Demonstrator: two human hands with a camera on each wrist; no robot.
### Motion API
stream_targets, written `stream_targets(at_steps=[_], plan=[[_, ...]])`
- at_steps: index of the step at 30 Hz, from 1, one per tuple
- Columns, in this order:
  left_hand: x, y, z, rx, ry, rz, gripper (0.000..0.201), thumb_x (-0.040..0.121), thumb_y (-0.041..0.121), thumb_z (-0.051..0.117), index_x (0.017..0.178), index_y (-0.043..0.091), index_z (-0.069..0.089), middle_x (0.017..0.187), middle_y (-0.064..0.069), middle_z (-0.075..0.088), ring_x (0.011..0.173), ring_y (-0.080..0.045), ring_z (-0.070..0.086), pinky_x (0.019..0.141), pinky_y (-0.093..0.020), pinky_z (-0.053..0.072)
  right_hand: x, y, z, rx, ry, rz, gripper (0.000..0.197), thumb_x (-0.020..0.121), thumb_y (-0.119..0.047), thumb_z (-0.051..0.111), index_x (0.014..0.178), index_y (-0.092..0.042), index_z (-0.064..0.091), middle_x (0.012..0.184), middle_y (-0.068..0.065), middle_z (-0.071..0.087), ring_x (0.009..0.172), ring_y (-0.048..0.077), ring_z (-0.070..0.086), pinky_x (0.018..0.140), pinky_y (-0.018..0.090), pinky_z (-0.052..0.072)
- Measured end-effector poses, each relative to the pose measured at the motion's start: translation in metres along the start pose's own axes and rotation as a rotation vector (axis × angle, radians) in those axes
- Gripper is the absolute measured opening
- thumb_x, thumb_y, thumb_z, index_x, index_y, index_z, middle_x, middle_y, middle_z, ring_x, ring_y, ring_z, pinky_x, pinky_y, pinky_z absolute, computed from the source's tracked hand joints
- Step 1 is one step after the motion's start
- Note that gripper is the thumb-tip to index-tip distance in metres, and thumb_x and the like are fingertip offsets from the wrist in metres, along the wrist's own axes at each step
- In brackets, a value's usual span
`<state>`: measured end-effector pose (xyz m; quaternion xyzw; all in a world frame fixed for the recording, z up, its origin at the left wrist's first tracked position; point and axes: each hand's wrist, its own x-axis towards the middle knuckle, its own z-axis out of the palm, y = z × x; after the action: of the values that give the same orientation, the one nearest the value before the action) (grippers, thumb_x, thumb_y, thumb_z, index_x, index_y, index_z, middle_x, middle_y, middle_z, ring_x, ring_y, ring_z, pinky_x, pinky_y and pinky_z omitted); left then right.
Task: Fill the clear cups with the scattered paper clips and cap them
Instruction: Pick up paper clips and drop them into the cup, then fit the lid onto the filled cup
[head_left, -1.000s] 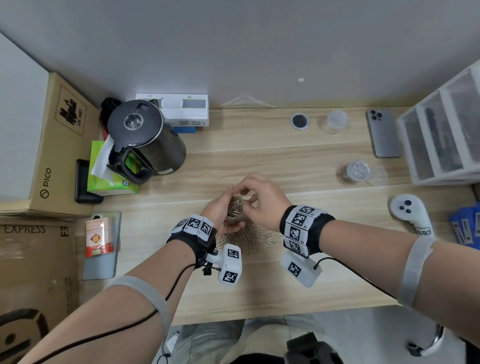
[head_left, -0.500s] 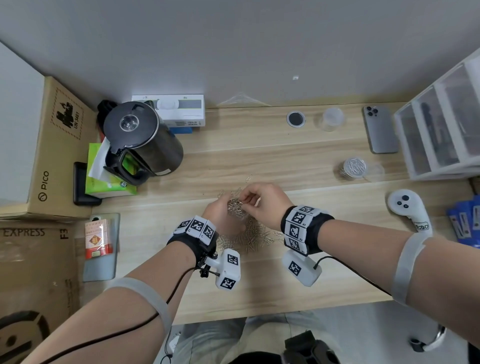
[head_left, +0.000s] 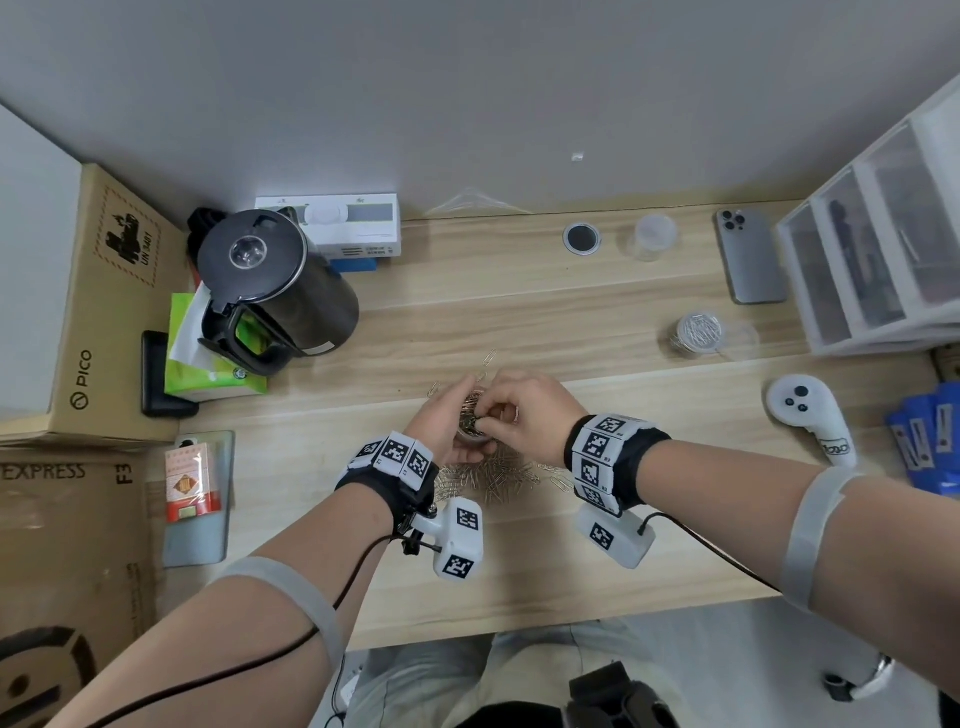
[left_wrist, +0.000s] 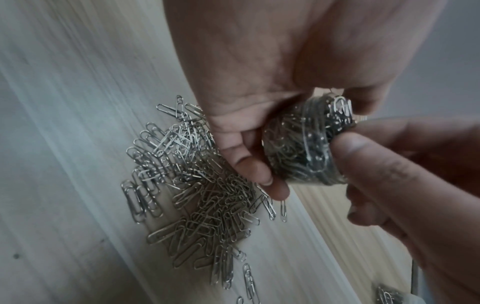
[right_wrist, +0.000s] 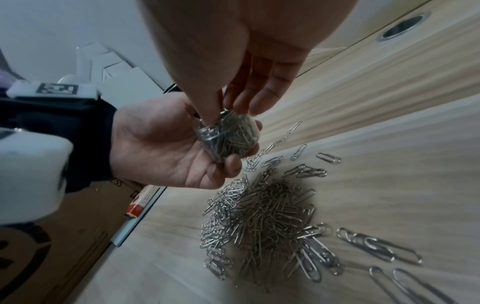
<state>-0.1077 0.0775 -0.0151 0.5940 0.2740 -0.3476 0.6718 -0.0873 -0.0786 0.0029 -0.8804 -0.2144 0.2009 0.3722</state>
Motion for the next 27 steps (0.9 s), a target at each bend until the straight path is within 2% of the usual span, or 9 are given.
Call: stream_targets(at_steps=[2, 6, 9, 12, 16, 20, 22, 25, 27], plan=[[0.0, 0.001, 0.005, -0.008, -0.011, -0.024, 0.055, 0.103, 0.055, 0.034, 0.104, 0.012, 0.067, 0.074, -0.012, 0.064, 0.059, -0.024, 0.062, 0.052, -0.026, 0.046, -0.001, 0.004, 0.0, -0.012, 0.016, 0.018, 0.006, 0.081, -0.026, 0.075, 0.087, -0.023, 0.074, 0.083, -0.013, 0.057, 0.071, 0.009, 0.057, 0.076, 0.038, 0.052], [0.0, 0.004, 0.015, -0.013, 0.016, -0.069, 0.048, 0.105, 0.046, 0.033, 0.113, 0.01, 0.063, 0.071, -0.011, 0.065, 0.056, -0.025, 0.061, 0.054, -0.028, 0.045, -0.009, 0.007, -0.003, 0.032, 0.063, 0.0, 0.011, 0.083, -0.033, 0.073, 0.089, -0.023, 0.075, 0.08, -0.013, 0.06, 0.072, 0.01, 0.058, 0.075, 0.036, 0.052], [0.006, 0.004, 0.019, -0.004, 0.038, -0.069, 0.046, 0.102, 0.049, 0.04, 0.121, 0.013, 0.061, 0.075, -0.013, 0.066, 0.056, -0.025, 0.062, 0.053, -0.028, 0.046, -0.018, 0.011, -0.011, 0.057, 0.133, 0.023, 0.016, 0.088, -0.037, 0.063, 0.092, -0.024, 0.071, 0.082, -0.009, 0.065, 0.074, 0.012, 0.059, 0.074, 0.033, 0.052], [0.014, 0.002, 0.023, 0.014, 0.012, -0.05, 0.049, 0.095, 0.057, 0.055, 0.127, 0.02, 0.059, 0.085, -0.014, 0.069, 0.058, -0.024, 0.064, 0.049, -0.027, 0.048, -0.028, 0.024, -0.022, 0.085, 0.191, 0.104, 0.015, 0.087, -0.038, 0.057, 0.092, -0.027, 0.066, 0.079, -0.008, 0.064, 0.072, 0.012, 0.059, 0.071, 0.036, 0.052], [0.017, 0.006, 0.037, 0.026, -0.009, 0.005, 0.04, 0.09, 0.04, 0.071, 0.121, 0.017, 0.062, 0.089, -0.018, 0.07, 0.063, -0.026, 0.066, 0.054, -0.031, 0.053, -0.039, 0.062, -0.043, 0.028, 0.299, 0.331, 0.01, 0.086, -0.025, 0.059, 0.093, -0.022, 0.065, 0.087, -0.008, 0.061, 0.072, 0.013, 0.056, 0.075, 0.036, 0.052], [0.028, 0.011, 0.054, 0.059, -0.031, 0.006, 0.056, 0.079, 0.043, 0.077, 0.123, 0.014, 0.06, 0.084, -0.018, 0.071, 0.067, -0.029, 0.068, 0.056, -0.033, 0.055, -0.054, 0.108, -0.086, -0.042, 0.505, 0.653, 0.025, 0.087, -0.019, 0.059, 0.112, -0.016, 0.058, 0.114, 0.0, 0.054, 0.089, 0.018, 0.058, 0.077, 0.03, 0.045], [0.034, 0.015, 0.064, 0.066, -0.028, 0.007, 0.063, 0.074, 0.048, 0.079, 0.122, 0.013, 0.06, 0.08, -0.018, 0.071, 0.066, -0.029, 0.068, 0.056, -0.033, 0.054, -0.059, 0.132, -0.114, -0.056, 0.554, 0.819, 0.036, 0.087, -0.018, 0.06, 0.122, -0.015, 0.052, 0.126, 0.006, 0.047, 0.099, 0.023, 0.056, 0.08, 0.033, 0.044], [0.041, 0.022, 0.076, 0.05, -0.032, 0.001, 0.075, 0.062, 0.058, 0.079, 0.117, 0.01, 0.062, 0.078, -0.018, 0.069, 0.063, -0.03, 0.067, 0.054, -0.032, 0.053, -0.058, 0.166, -0.145, -0.151, 0.496, 1.019, 0.048, 0.087, -0.019, 0.06, 0.132, -0.018, 0.044, 0.134, 0.012, 0.039, 0.116, 0.03, 0.045, 0.09, 0.041, 0.042], [0.045, 0.026, 0.082, 0.03, -0.036, -0.006, 0.07, 0.069, 0.06, 0.075, 0.114, 0.009, 0.062, 0.082, -0.019, 0.068, 0.061, -0.029, 0.066, 0.054, -0.03, 0.053, -0.052, 0.181, -0.156, -0.21, 0.391, 1.06, 0.051, 0.088, -0.018, 0.056, 0.137, -0.02, 0.041, 0.136, 0.014, 0.034, 0.123, 0.035, 0.037, 0.098, 0.046, 0.038]])
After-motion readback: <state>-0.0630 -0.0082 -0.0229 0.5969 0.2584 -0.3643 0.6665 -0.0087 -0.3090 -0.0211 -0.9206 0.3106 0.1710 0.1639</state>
